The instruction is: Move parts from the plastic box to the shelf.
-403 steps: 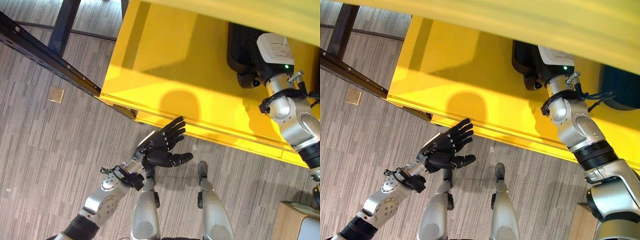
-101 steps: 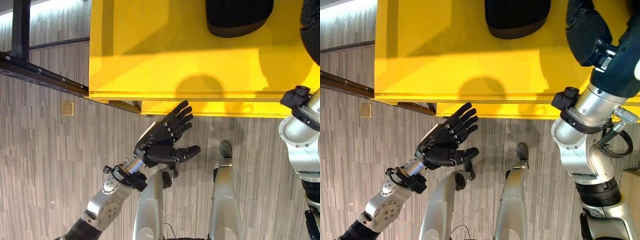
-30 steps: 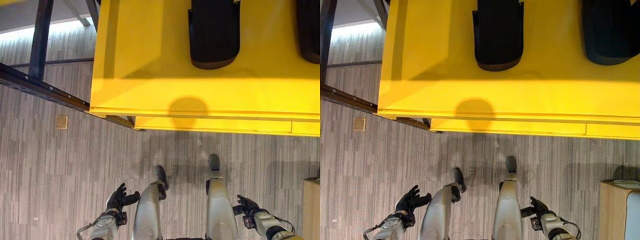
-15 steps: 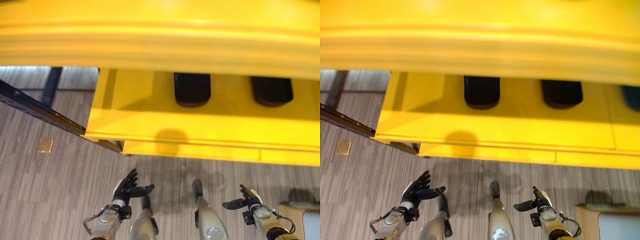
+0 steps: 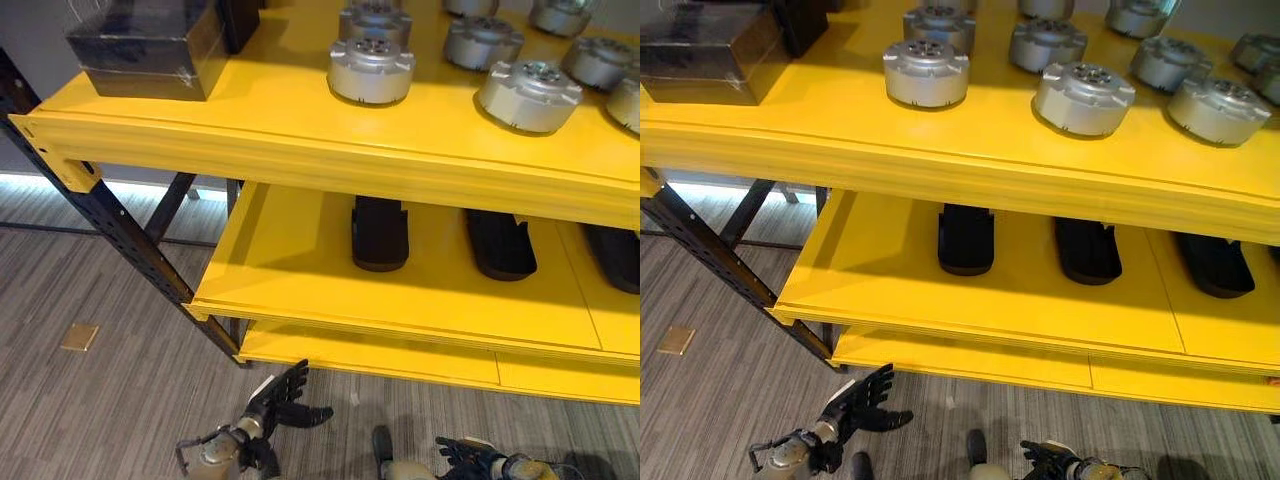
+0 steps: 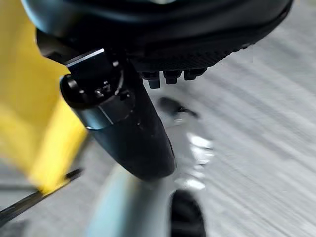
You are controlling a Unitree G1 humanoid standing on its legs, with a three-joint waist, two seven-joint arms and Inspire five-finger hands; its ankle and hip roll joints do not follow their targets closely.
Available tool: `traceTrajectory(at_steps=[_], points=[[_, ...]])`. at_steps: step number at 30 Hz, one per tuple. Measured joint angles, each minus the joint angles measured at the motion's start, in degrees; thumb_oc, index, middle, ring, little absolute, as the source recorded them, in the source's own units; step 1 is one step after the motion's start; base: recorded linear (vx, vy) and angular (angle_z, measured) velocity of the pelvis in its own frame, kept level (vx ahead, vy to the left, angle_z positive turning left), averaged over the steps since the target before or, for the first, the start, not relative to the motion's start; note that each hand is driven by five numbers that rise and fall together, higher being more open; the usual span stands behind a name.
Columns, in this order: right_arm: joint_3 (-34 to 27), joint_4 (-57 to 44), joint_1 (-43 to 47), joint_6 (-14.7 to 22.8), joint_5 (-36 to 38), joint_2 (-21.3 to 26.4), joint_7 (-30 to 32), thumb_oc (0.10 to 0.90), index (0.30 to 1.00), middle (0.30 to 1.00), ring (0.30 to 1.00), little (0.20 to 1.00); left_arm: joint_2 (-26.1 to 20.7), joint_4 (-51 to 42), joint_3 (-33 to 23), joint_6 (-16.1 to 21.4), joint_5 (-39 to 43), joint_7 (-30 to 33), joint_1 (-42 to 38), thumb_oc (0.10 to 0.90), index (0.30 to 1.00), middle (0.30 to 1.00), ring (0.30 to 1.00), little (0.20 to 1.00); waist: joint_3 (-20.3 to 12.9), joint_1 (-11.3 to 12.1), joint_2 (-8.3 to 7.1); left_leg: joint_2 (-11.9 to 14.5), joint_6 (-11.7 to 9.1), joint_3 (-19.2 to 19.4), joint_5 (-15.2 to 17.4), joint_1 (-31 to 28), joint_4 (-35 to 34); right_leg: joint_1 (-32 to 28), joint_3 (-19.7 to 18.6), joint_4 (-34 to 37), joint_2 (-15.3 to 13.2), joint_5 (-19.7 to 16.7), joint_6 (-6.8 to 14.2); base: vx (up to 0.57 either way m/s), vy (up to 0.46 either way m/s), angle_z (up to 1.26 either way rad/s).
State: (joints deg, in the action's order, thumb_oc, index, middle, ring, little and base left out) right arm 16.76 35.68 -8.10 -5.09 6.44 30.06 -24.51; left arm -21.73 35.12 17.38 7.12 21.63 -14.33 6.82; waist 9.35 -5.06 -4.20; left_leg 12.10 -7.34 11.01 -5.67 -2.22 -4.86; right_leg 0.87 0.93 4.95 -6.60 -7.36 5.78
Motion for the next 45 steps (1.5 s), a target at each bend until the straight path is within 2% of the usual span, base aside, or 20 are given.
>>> traceTrajectory(at_steps=[4, 6, 11, 17, 23, 24, 25, 27, 30, 31, 32, 33, 34, 35, 37, 38, 39, 41, 43, 45], points=[[-7.5, -13.1, -5.8, 3.0, 14.2, -0.7, -0.9, 0.9, 1.0, 1.0, 1.0, 1.0, 0.2, -1.3, -4.4, -0.2, 0.8, 0.3, 4.0, 0.9, 1.0, 1.0, 1.0, 1.0, -1.4, -1.5, -1.98, -0.1, 0.0, 0.4, 0.1, -1.1, 0.0, -0.9, -0.6, 0.0, -0.1, 0.0, 0.0, 0.09, 0.093, -0.06], [-15.4, -12.3, -5.4, 8.1, 23.9, -5.1, 5.4, 0.9, 1.0, 1.0, 1.0, 1.0, 0.5, -1.3, -7.0, 1.0, 3.0, 1.8, 5.4, 0.9, 1.0, 1.0, 1.0, 1.0, -3.2, -2.3, -3.17, -0.7, -0.1, 0.6, 0.5, -1.9, 0.0, -1.4, -1.5, 0.4, -0.6, 0.1, 0.1, 0.13, 0.144, -0.06], [-24.3, -5.7, -4.4, 11.5, 27.5, -7.2, 15.8, 0.9, 1.0, 1.0, 1.0, 1.0, 0.5, -1.4, -8.6, 5.0, 5.2, 5.5, 5.5, 0.9, 1.0, 1.0, 1.0, 1.0, -4.3, -2.4, -1.79, -1.5, 0.1, 0.7, 0.7, -2.0, 0.0, -1.5, -1.8, 0.4, -1.4, 0.0, 0.5, 0.08, 0.095, 0.0], [-26.4, 0.4, -4.8, 9.0, 27.5, -7.0, 20.5, 0.9, 1.0, 1.0, 1.0, 1.0, 0.9, -2.1, -10.0, 7.1, 7.5, 8.0, 5.5, 0.9, 1.0, 1.0, 1.0, 1.0, -4.2, -2.1, 1.25, -1.5, 0.2, 0.0, 0.7, -2.5, 0.0, -2.5, -0.8, 0.4, -1.5, 0.3, 1.0, 0.07, 0.156, 0.06], [-26.8, 18.5, 0.7, 1.5, 28.1, -5.7, 27.0, 0.9, 1.0, 1.0, 1.0, 1.0, 0.8, -2.1, -10.0, 10.2, 7.5, 8.9, 2.2, 0.9, 1.0, 1.0, 1.0, 1.0, -3.4, 0.9, 0.08, -3.4, 0.7, -0.2, 0.9, -2.4, 0.2, -2.5, -0.2, 0.4, -3.4, 0.5, 1.3, 0.02, 0.199, 0.06], [-27.8, 19.6, -0.2, 0.8, 29.6, -6.3, 28.8, 0.9, 1.0, 1.0, 1.0, 1.0, 0.5, -2.6, -9.9, 10.7, 7.9, 9.2, 2.1, 0.9, 1.0, 1.0, 1.0, 1.0, -3.1, 1.0, -0.34, -4.0, 0.9, -0.1, 0.9, -2.3, 0.4, -2.3, -0.2, 0.2, -3.7, 0.7, 1.7, 0.07, 0.334, 0.13], [-35.0, 21.2, -1.0, 3.9, 34.3, -10.4, 30.9, 0.9, 1.0, 1.0, 1.0, 1.0, -0.3, -6.4, -9.8, 10.7, 10.2, 10.3, 2.7, 0.9, 1.0, 1.0, 1.0, 1.0, -1.9, 1.6, -1.66, -4.8, 1.6, -0.2, 1.6, -1.7, 2.1, -2.3, 0.4, -0.4, -4.8, 0.9, 2.5, 0.01, 0.235, 0.05], [-35.6, 18.1, -3.2, 4.1, 35.6, -12.4, 34.7, 0.9, 1.0, 1.0, 1.0, 1.0, -0.5, -10.1, -10.5, 10.5, 11.4, 10.3, 3.8, 0.9, 1.0, 1.0, 1.0, 1.0, -0.5, 2.1, -2.97, -5.5, 2.1, 1.1, 2.5, -1.7, 3.2, -2.3, 0.4, -0.1, -5.7, 0.7, 2.8, -0.03, 0.184, -0.26], [-33.4, 11.2, -4.4, 5.3, 36.5, -14.0, 37.2, 0.9, 1.0, 1.0, 1.0, 1.0, -1.4, -13.1, -10.6, 10.5, 9.5, 10.5, 5.8, 0.9, 1.0, 1.0, 1.0, 1.0, 2.9, 1.8, -6.53, -7.2, 3.1, 6.7, 5.0, -2.9, 5.5, -0.5, 4.3, -1.0, -9.0, 0.7, 2.3, -0.14, 0.167, -0.88], [-33.1, 7.9, -4.2, 5.0, 36.5, -14.9, 38.1, 0.9, 1.0, 1.0, 1.0, 1.0, -2.3, -13.4, -9.8, 10.7, 9.0, 11.4, 6.5, 0.9, 1.0, 1.0, 1.0, 1.0, 3.6, 1.8, -8.23, -7.3, 3.6, 8.8, 6.1, -2.6, 7.3, 0.3, 6.3, -1.6, -9.9, -2.5, -0.7, -0.18, 0.146, -1.22], [-32.8, 5.5, -2.4, 5.0, 37.0, -15.6, 39.3, 0.9, 1.0, 1.0, 1.0, 1.0, -2.8, -12.7, -10.0, 10.9, 8.9, 12.6, 6.9, 0.9, 1.0, 1.0, 1.0, 1.0, 4.9, 1.9, -9.98, -6.7, 4.5, 11.2, 8.4, -1.5, 11.1, 1.9, 8.0, -2.0, -9.7, -9.3, 2.6, -0.2, 0.094, -1.66], [-32.9, 5.4, 2.4, 5.0, 37.8, -15.3, 40.9, 0.9, 1.0, 1.0, 1.0, 1.0, -1.9, -10.3, -9.4, 10.7, 9.0, 14.0, 6.1, 0.9, 1.0, 1.0, 1.0, 1.0, 5.7, 1.2, -9.0, -4.4, 5.5, 12.8, 11.3, 1.4, 15.9, 5.0, 8.1, -1.0, -7.2, -16.7, 1.6, -0.17, 0.082, -1.5], [-33.0, 5.0, 4.5, 5.5, 39.0, -15.1, 41.7, 0.9, 1.0, 1.0, 1.0, 1.0, -1.9, -9.3, -8.1, 10.2, 9.0, 14.5, 5.0, 0.9, 1.0, 1.0, 1.0, 1.0, 6.5, 0.1, -7.53, -2.2, 5.9, 12.9, 12.4, 3.3, 18.3, 6.4, 8.1, -1.0, -5.9, -19.0, -1.2, -0.18, 0.067, -0.99], [-33.3, 5.1, 5.5, 6.1, 39.7, -15.2, 42.7, 0.9, 1.0, 1.0, 1.0, 1.0, -1.4, -8.1, -7.0, 9.9, 8.9, 14.2, 3.3, 0.9, 1.0, 1.0, 1.0, 1.0, 7.2, -0.2, -6.23, -0.2, 6.6, 12.9, 12.4, 4.4, 19.1, 7.5, 10.3, -5.8, -5.2, -15.4, 0.5, -0.17, 0.048, -0.23], [-32.9, 2.3, 2.9, 4.7, 39.7, -15.6, 46.6, 0.9, 1.0, 1.0, 1.0, 1.0, 0.8, -10.1, -6.7, 9.8, 9.7, 15.3, 3.0, 0.9, 1.0, 1.0, 1.0, 1.0, 6.7, 1.1, -3.22, 2.6, 5.9, 14.2, 10.1, 2.9, 17.0, 9.1, 16.4, -26.4, -5.2, -0.1, -2.2, -0.17, 0.007, -0.4], [-32.0, -3.1, 1.1, 4.8, 39.4, -15.7, 47.9, 0.9, 1.0, 1.0, 1.0, 1.0, 0.5, -12.1, -6.7, 10.2, 10.2, 16.2, 5.2, 0.9, 1.0, 1.0, 1.0, 1.0, 6.3, 2.6, -1.8, 3.3, 5.4, 17.0, 9.2, -0.1, 14.9, 6.3, 19.9, -33.7, -7.7, 4.5, -3.6, -0.22, -0.05, -1.22], [-30.6, -9.9, 0.9, 4.8, 38.0, -15.6, 49.2, 0.9, 1.0, 1.0, 1.0, 1.0, 1.1, -12.5, -7.6, 11.0, 12.4, 16.4, 6.8, 0.9, 1.0, 1.0, 1.0, 1.0, 4.4, 3.4, -0.16, 3.9, 4.9, 20.6, 8.7, 0.0, 14.5, 3.9, 22.5, -34.7, -11.1, 8.6, -3.1, -0.23, -0.139, -1.44], [-27.5, -13.1, 2.9, 4.6, 36.2, -15.5, 49.5, 0.9, 1.0, 1.0, 1.0, 1.0, 0.3, -12.8, -8.8, 11.6, 15.9, 16.2, 7.0, 0.9, 1.0, 1.0, 1.0, 1.0, 3.7, 4.2, -0.26, 4.0, 3.6, 23.5, 7.7, 0.0, 14.6, 1.6, 23.2, -28.9, -11.5, 7.1, -0.7, -0.11, -0.212, -1.17], [-25.9, -12.9, 5.6, 3.9, 33.9, -15.2, 49.7, 0.9, 1.0, 1.0, 1.0, 1.0, 1.2, -13.3, -9.5, 11.6, 18.8, 16.0, 7.3, 0.9, 1.0, 1.0, 1.0, 1.0, 3.1, 4.1, 1.22, 6.1, 3.3, 24.7, 6.4, 0.2, 15.0, -1.6, 24.9, -18.9, -6.7, 7.5, -1.2, -0.12, -0.281, -0.78], [-24.0, -18.1, 3.3, 3.0, 30.6, -13.4, 51.7, 0.9, 1.0, 1.0, 1.0, 1.0, 4.8, -13.6, -11.0, 11.5, 19.0, 16.1, 6.4, 0.9, 1.0, 1.0, 1.0, 1.0, 2.7, 4.1, 1.54, 6.9, 1.8, 23.7, 5.3, 0.3, 14.4, -3.5, 26.2, -12.2, -4.1, 7.7, -1.2, -0.07, -0.067, -0.52]])
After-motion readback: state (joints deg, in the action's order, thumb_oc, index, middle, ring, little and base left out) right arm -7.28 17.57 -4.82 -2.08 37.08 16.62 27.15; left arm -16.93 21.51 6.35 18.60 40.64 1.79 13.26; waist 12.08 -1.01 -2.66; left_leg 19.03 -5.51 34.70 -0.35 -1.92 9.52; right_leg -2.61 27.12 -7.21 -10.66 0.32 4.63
